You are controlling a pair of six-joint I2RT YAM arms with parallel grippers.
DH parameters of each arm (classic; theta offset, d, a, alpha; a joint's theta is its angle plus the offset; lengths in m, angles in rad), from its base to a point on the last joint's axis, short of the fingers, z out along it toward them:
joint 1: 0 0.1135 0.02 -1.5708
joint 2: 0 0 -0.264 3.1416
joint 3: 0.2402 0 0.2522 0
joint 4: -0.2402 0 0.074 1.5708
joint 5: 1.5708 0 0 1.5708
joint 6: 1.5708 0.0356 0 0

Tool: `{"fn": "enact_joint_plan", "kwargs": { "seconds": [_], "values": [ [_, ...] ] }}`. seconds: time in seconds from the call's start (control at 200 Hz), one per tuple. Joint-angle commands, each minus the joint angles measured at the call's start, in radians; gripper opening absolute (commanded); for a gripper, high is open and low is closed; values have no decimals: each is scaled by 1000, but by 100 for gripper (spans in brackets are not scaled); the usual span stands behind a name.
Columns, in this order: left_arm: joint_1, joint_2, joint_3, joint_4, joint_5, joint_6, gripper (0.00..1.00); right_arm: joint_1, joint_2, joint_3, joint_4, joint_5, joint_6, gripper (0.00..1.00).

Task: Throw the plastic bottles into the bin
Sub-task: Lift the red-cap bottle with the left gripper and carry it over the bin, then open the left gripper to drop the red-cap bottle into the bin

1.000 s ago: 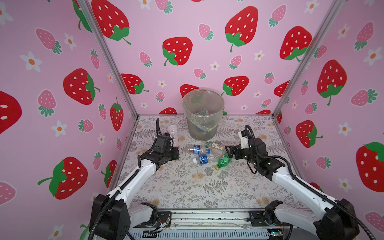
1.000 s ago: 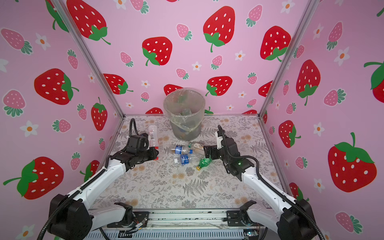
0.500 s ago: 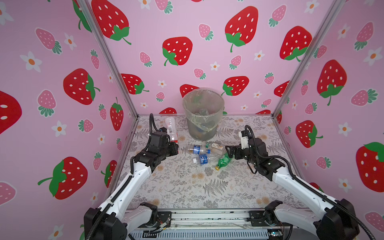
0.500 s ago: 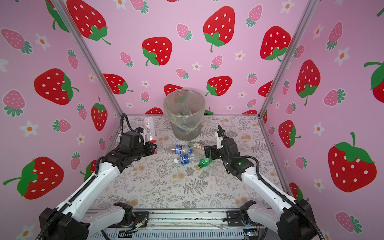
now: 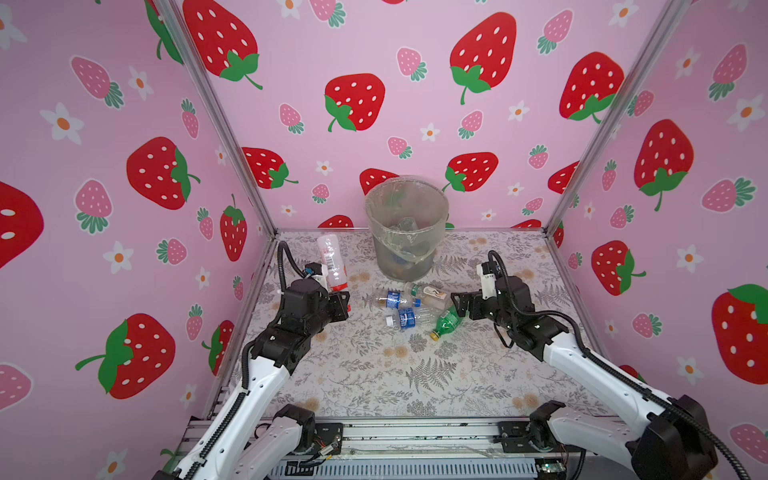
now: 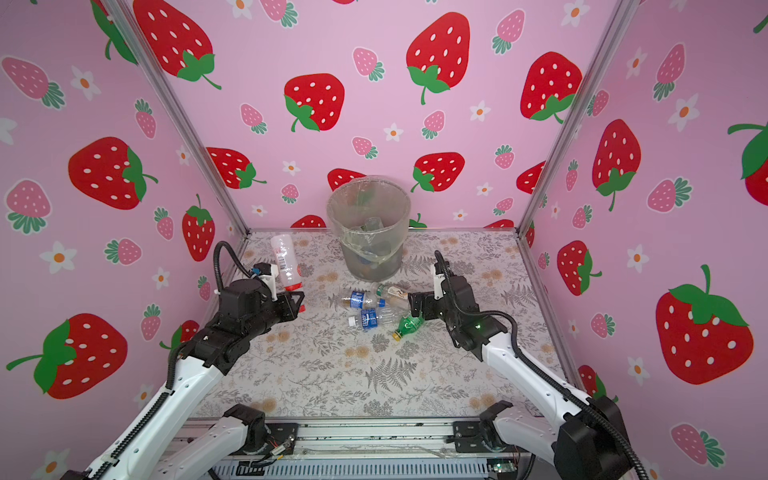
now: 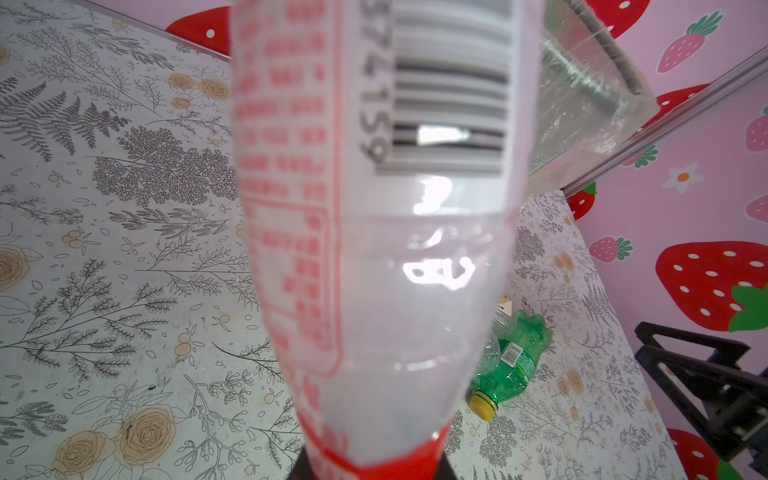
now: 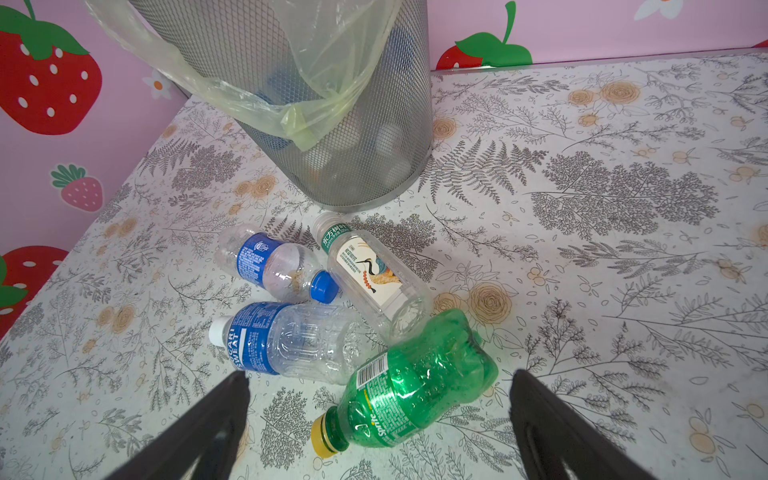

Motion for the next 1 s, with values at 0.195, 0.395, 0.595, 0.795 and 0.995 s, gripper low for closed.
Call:
{"fn": "enact_joint_plan", "kwargs": {
  "seconds": [0.195, 0.395, 0.595, 0.795, 0.995],
  "values": [
    [-4, 119, 181, 64, 102, 46, 15, -3, 19, 9, -8, 20, -7, 100],
    [-7, 402, 559, 36, 167, 23, 16, -6, 18, 5, -15, 22, -13, 99],
    [-57, 812, 1062, -44, 188, -1, 26, -10, 0, -20, -15, 23, -9, 99],
    [-70, 1242, 1666, -308, 270, -45, 99, -12, -16, -19, -30, 31, 2, 99],
    [-73, 1117, 1485, -208, 262, -34, 99, -14, -43, -12, -38, 42, 6, 99]
  ]
}}
